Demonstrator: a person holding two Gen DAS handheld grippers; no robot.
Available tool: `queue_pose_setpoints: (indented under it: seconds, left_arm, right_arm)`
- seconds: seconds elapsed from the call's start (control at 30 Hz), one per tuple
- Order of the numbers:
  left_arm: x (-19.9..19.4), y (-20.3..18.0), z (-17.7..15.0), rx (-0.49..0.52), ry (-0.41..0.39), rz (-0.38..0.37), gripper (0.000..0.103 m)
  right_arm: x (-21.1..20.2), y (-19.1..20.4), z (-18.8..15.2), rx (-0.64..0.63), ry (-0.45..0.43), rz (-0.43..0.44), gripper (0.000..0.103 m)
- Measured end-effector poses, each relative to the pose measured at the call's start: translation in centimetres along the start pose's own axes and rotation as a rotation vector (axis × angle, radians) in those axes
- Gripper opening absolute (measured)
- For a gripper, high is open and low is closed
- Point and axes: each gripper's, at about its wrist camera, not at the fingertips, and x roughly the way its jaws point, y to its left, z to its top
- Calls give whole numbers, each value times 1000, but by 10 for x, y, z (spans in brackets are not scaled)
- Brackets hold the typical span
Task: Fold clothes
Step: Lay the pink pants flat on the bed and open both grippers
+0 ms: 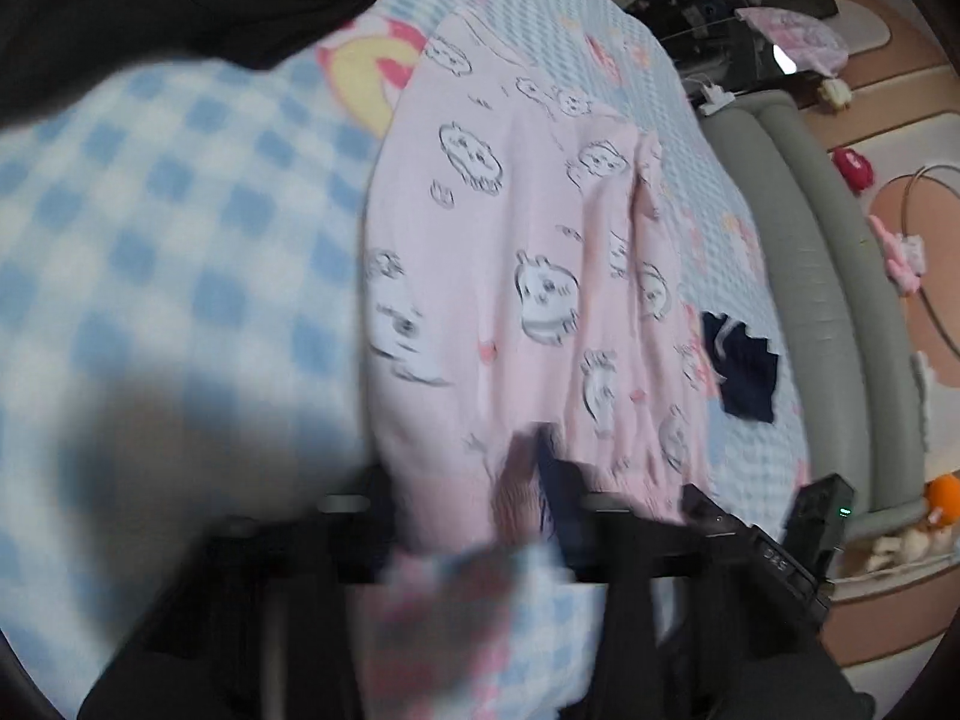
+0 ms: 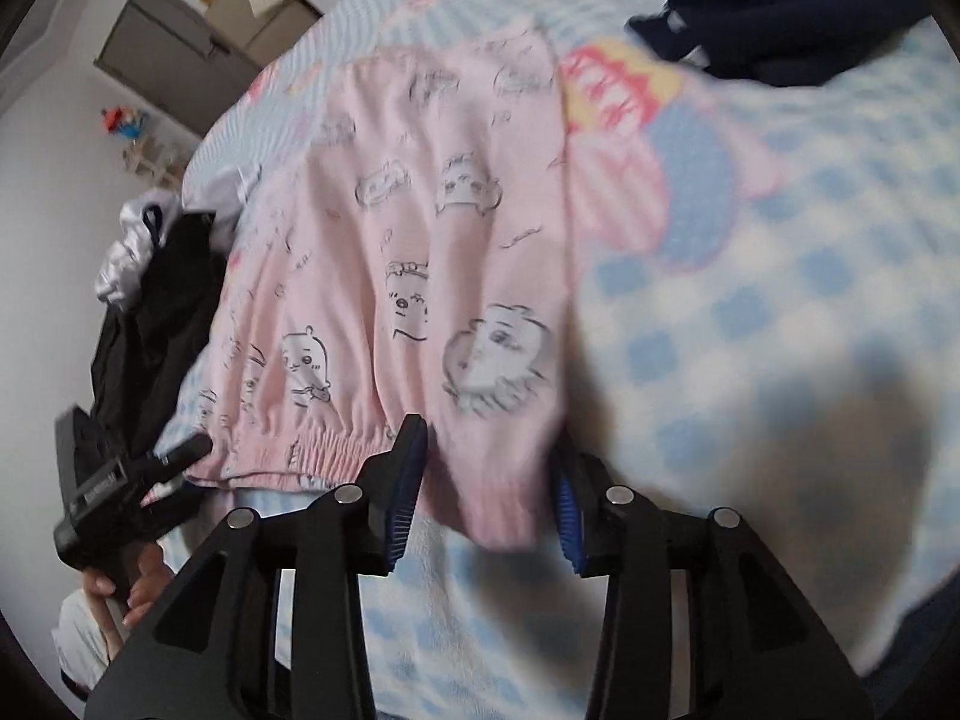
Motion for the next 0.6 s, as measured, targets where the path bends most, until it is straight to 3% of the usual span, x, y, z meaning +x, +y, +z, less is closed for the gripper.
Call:
queue_pose_setpoints:
  seconds: [0.07, 0.2, 0.33, 0.4, 0.5, 0.6]
  left_arm:
    - [-7, -12, 1, 33, -19, 35, 9]
    - [-39, -39, -17, 104, -89, 14, 9]
    - [-60, -39, -53, 112, -86, 1, 9]
    - [-55, -26, -71, 108, -39, 2, 9]
    - [-21, -5, -92, 96, 74, 102, 13]
    - [-28, 2, -90, 64, 61, 49, 18]
  right_arm:
    - [1, 5, 2, -19, -6, -12, 10]
    - [-44, 27, -3, -98, -104, -13, 7]
    - [-78, 32, -26, -122, -138, 9, 7]
    - [-75, 26, -40, -110, -108, 1, 7]
    - [-47, 11, -62, -95, -9, -61, 10]
    - [-24, -8, -73, -6, 95, -35, 12]
